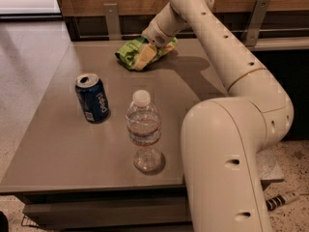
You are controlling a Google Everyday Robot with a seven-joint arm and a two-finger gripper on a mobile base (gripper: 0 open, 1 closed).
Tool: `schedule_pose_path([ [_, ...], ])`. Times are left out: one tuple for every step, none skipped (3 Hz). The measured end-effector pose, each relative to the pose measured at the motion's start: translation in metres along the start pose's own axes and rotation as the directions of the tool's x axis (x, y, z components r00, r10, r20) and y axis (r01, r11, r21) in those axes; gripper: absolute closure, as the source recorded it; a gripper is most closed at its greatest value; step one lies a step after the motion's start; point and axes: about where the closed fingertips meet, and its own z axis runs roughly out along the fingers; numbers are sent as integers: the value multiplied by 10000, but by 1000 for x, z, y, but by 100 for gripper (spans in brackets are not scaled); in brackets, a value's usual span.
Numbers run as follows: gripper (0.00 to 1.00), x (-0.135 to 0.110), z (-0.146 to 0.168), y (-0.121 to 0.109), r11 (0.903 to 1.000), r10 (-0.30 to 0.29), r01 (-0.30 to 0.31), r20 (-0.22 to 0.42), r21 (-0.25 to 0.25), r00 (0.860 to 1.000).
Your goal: Pick green rice chip bag
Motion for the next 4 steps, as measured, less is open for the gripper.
schedule_pose_path([
  [100,0,0,0,10000,-1,1,0,1,10000],
  [100,0,0,0,10000,-2,2,-1,1,10000],
  [100,-4,-5,0,10000,-77,77,-31,57,10000],
  [100,-64,-79,0,9889,-1116,1147,-368,943,9931],
])
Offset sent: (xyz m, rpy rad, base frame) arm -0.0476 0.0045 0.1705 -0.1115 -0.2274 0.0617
